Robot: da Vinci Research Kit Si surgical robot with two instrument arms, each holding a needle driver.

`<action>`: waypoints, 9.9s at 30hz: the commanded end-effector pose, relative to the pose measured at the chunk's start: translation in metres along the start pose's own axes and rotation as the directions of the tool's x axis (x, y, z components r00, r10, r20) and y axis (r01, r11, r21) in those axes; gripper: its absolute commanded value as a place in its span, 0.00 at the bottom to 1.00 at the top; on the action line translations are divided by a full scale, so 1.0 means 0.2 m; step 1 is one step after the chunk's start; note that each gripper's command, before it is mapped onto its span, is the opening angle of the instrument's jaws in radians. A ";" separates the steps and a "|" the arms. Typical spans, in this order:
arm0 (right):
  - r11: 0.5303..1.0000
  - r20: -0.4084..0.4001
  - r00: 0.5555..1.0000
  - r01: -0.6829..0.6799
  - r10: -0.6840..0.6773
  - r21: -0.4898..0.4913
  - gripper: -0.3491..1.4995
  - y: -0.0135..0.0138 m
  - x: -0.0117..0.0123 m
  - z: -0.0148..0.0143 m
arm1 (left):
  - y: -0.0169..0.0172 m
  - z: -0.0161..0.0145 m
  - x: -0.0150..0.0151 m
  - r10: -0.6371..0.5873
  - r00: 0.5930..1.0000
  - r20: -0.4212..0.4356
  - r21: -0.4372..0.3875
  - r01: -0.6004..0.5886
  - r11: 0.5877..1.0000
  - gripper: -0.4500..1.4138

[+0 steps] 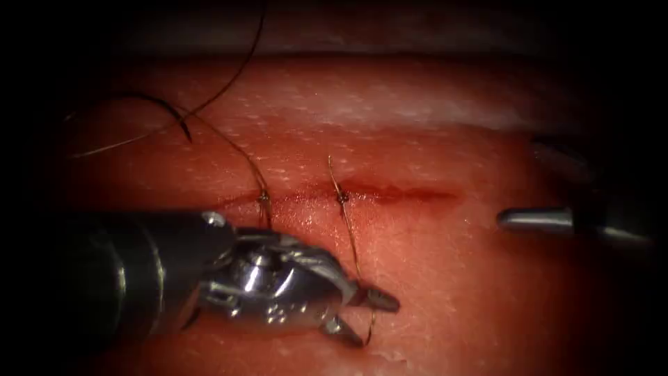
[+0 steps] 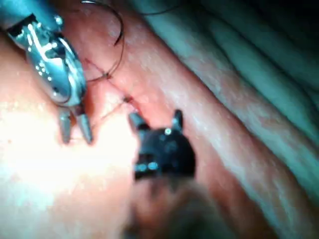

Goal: Wound Closure

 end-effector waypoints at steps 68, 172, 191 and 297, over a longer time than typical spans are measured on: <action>0.987 -0.084 0.986 0.150 -0.145 0.057 0.92 -0.042 -0.012 0.090 | -0.027 -0.068 -0.033 -0.406 0.861 -0.307 0.259 0.486 0.835 0.05; 0.994 -0.058 0.993 0.103 -0.105 -0.027 0.98 -0.012 0.003 0.035 | -0.013 -0.073 0.002 -0.590 0.583 -0.558 0.156 0.773 0.615 0.57; 0.973 -0.079 0.990 0.133 -0.120 0.190 0.83 -0.031 0.005 0.039 | 0.025 -0.073 0.002 -0.658 0.508 -0.556 0.021 0.799 0.600 0.57; 0.990 0.049 0.989 0.137 -0.138 0.032 0.83 -0.001 0.007 0.000 | -0.035 -0.058 -0.021 -0.211 0.974 -0.082 0.158 0.222 0.962 0.05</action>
